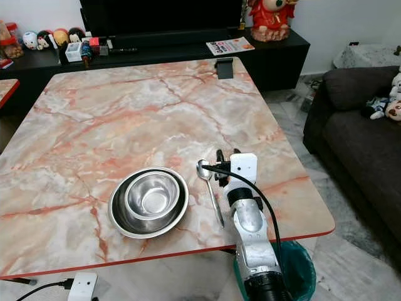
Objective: Setting the table
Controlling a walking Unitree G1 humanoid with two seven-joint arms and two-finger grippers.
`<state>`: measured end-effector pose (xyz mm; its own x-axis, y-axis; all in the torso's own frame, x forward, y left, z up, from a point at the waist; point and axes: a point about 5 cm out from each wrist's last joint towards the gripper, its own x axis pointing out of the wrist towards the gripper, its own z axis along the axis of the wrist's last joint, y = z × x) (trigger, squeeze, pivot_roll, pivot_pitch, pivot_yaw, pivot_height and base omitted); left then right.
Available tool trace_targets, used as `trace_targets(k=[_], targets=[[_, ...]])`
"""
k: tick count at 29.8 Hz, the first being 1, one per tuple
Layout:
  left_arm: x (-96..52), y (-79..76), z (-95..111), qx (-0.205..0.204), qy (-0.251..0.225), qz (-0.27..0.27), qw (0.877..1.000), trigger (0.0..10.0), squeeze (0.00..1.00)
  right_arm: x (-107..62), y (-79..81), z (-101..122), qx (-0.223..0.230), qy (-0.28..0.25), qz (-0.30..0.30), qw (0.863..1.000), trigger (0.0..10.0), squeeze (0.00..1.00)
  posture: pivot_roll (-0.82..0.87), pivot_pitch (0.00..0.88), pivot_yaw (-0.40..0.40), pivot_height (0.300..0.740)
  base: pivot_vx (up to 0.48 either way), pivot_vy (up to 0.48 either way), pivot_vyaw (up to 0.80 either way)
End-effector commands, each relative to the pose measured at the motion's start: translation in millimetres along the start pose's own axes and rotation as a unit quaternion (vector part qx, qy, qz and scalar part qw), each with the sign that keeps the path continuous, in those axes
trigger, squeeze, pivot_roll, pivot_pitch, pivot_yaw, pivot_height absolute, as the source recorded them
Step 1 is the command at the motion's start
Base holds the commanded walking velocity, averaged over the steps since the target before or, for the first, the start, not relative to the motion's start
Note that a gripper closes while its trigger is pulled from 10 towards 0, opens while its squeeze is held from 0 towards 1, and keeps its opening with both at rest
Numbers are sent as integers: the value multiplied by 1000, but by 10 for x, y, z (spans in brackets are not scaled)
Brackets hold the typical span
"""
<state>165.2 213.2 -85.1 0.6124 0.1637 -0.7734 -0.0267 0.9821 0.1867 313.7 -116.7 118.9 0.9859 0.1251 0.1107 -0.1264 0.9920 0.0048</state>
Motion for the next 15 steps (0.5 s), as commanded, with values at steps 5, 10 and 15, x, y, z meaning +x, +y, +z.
trace_targets(k=[5,10,15], targets=[[-2,37,-15,-12,4,3,1000,10000,0,35,79,80,3,-20,17,1000,10000,0,-9,57,58,740,0,143,0],[-3,36,-19,-13,4,4,1000,10000,0,34,95,80,3,-22,20,1000,10000,0,-8,57,56,740,0,414,0],[-5,35,-24,-15,4,4,1000,10000,0,36,96,72,2,-20,21,1000,10000,0,-8,55,55,740,0,409,0]])
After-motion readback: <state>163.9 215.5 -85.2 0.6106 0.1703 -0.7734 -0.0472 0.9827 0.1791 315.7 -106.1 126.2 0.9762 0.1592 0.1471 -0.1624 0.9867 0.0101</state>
